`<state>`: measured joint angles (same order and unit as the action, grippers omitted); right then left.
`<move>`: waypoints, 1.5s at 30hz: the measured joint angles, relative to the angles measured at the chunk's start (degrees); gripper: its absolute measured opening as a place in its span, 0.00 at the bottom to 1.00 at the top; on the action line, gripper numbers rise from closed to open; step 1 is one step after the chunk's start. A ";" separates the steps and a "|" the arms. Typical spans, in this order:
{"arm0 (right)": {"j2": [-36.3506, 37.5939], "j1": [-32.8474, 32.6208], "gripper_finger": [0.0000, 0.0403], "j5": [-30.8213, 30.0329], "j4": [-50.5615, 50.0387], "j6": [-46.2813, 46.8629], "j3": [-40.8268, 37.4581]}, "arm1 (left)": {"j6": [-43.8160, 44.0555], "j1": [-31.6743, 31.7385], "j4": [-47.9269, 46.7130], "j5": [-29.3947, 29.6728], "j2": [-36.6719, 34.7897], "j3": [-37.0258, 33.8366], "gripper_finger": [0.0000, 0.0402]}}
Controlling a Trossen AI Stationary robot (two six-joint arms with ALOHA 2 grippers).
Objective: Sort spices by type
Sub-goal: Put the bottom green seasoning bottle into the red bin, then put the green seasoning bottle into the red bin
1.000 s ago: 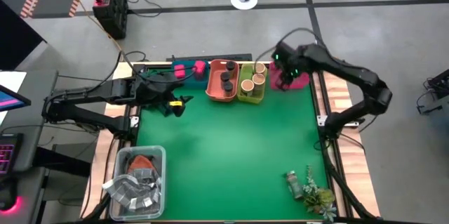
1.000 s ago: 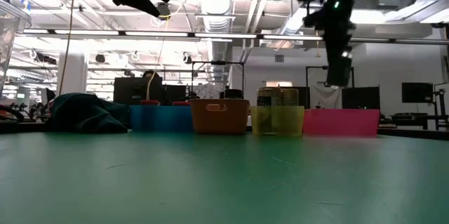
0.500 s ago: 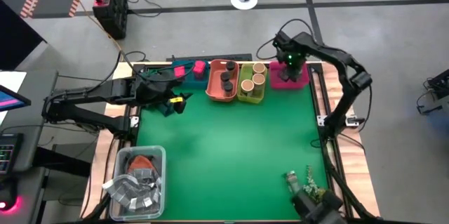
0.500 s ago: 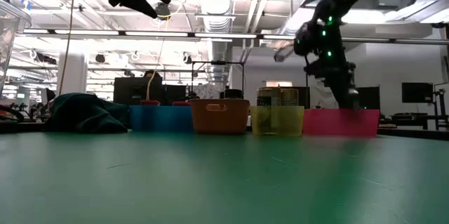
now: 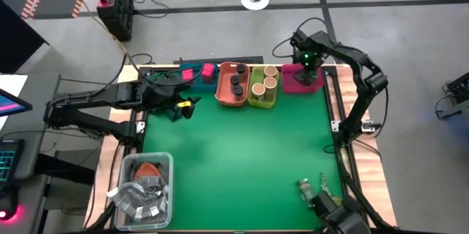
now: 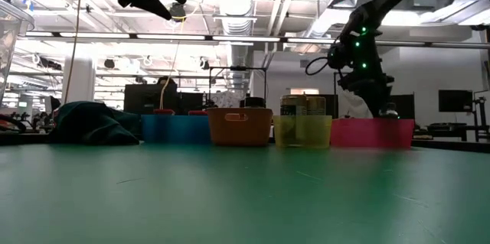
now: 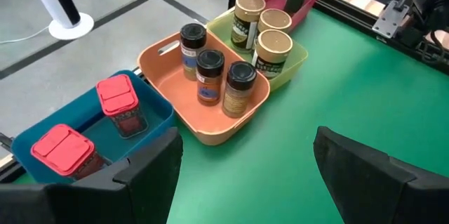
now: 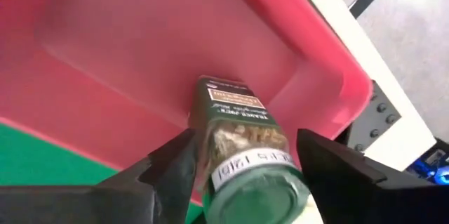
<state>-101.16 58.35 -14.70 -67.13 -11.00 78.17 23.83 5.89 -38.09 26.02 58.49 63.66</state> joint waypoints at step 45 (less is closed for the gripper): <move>20.93 -62.89 0.68 22.83 -6.56 57.85 -11.26 | -6.66 0.00 -0.01 -9.57 0.01 0.00 0.76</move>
<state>-80.23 -4.55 8.13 -73.69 46.86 66.91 17.17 5.89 -38.09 16.45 58.50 63.66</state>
